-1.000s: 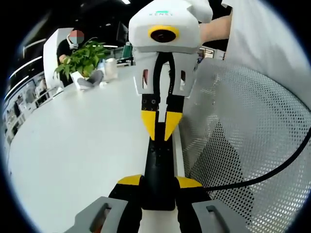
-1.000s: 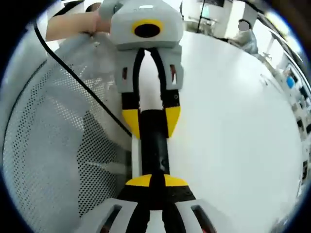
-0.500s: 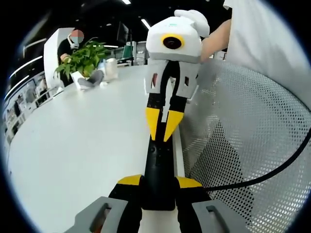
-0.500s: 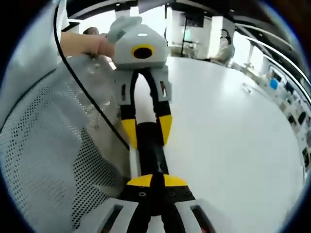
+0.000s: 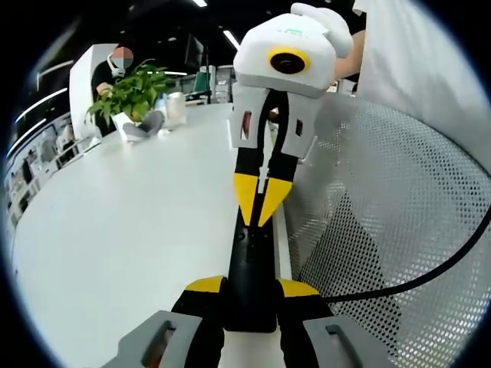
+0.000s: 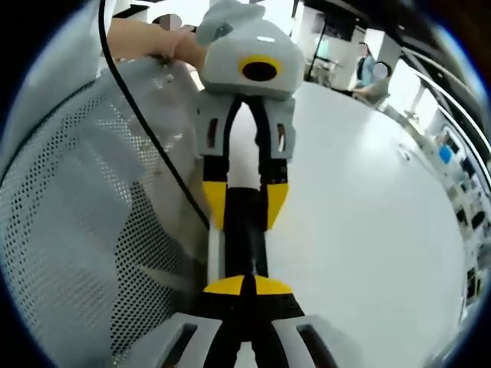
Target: Press the specified remote control buttons in sequence, fully releasing each button before pressing the next.
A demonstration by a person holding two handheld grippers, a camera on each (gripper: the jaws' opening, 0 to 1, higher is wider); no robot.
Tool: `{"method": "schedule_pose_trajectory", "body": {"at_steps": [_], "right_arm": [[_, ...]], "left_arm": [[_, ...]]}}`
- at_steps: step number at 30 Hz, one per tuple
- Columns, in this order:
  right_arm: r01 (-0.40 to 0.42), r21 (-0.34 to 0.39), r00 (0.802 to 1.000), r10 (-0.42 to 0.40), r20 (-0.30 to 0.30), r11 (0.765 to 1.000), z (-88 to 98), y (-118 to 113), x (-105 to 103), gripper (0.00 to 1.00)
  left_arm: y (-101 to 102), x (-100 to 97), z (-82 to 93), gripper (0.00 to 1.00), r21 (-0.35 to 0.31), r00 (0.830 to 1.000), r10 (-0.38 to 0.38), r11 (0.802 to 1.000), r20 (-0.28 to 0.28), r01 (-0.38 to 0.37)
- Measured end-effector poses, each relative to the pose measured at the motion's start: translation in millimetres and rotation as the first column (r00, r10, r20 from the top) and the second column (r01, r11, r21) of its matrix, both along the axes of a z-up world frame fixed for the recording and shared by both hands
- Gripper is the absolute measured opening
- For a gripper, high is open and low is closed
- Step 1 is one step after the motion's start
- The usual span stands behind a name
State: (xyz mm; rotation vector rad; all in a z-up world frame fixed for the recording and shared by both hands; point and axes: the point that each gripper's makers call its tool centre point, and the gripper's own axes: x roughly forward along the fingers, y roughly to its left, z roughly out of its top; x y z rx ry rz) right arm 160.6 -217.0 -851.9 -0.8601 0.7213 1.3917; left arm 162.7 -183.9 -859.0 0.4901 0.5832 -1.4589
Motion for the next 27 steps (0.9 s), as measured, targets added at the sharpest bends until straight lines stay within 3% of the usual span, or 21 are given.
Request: {"method": "schedule_pose_trajectory", "body": {"at_steps": [4,13,21,27], "right_arm": [[-0.01,-0.026,1.0,0.01,0.012,1.0,0.0,-1.4,1.7,0.0],[0.032,-0.079,0.997,-0.037,-0.066,0.996,-2.0,0.0,3.3,0.0],[0.002,-0.168,0.999,-0.011,-0.051,0.986,-4.3,0.0,2.6,0.0],[0.03,-0.156,0.997,-0.041,-0.062,0.987,-3.8,-2.4,3.5,0.0]], "left_arm": [[0.1,0.1,0.2,0.25,0.001,1.0,-0.002,1.0,0.0,0.002],[0.0,0.2,0.0,0.25,0.003,1.0,-0.003,1.0,0.001,0.003],[0.0,0.5,-0.1,0.25,0.004,1.0,-0.003,1.0,0.001,0.003],[-0.3,0.4,-0.1,0.25,0.005,1.0,-0.004,1.0,0.001,0.004]]}}
